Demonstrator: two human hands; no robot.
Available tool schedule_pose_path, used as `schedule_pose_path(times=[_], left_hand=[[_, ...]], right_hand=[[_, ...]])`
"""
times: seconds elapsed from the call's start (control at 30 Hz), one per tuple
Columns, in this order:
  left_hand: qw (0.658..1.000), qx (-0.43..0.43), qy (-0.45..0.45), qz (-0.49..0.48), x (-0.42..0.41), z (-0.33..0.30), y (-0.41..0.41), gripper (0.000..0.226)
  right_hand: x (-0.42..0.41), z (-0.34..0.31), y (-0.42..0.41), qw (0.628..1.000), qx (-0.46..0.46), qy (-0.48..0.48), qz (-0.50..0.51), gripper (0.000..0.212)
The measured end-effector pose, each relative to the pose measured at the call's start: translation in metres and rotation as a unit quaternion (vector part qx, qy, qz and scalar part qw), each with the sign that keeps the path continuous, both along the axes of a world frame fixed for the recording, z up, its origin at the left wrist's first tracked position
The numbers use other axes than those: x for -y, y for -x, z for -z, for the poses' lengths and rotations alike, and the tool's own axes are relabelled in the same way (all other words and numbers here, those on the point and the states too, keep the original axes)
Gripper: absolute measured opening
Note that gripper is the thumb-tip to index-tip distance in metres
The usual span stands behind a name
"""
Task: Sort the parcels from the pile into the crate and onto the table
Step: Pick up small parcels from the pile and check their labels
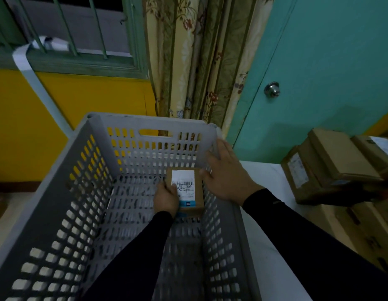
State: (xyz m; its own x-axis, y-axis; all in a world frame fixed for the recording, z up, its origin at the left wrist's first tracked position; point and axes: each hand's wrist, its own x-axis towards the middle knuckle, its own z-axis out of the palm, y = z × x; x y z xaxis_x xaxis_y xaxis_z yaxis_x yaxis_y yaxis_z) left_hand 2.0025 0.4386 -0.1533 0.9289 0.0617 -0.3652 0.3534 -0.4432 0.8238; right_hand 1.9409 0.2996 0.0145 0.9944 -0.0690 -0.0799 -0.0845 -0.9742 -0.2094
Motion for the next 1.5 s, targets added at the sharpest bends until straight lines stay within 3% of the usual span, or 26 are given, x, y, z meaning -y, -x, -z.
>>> schedule_pose_path(times=[0.33, 0.7, 1.1, 1.33, 1.5], left_hand=[[0.998, 0.016, -0.029, -0.052, 0.002, -0.006, -0.003, 0.019], [0.998, 0.040, -0.039, 0.027, -0.010, -0.004, 0.002, 0.021], [0.998, -0.013, -0.038, 0.038, -0.002, -0.017, -0.003, 0.024], [0.994, -0.045, -0.062, 0.082, -0.024, -0.045, -0.016, 0.051], [0.996, 0.031, -0.031, 0.077, -0.031, -0.103, -0.016, 0.047]], right_hand=[[-0.006, -0.010, 0.005, 0.999, 0.029, -0.011, -0.023, 0.058], [-0.011, -0.013, 0.007, 0.997, 0.054, -0.005, -0.056, 0.048], [-0.005, -0.005, 0.002, 0.999, 0.021, -0.028, -0.019, 0.080], [-0.006, -0.010, 0.003, 0.999, 0.007, -0.039, 0.001, 0.059], [-0.013, -0.035, 0.023, 0.991, 0.018, -0.134, 0.000, 0.050]])
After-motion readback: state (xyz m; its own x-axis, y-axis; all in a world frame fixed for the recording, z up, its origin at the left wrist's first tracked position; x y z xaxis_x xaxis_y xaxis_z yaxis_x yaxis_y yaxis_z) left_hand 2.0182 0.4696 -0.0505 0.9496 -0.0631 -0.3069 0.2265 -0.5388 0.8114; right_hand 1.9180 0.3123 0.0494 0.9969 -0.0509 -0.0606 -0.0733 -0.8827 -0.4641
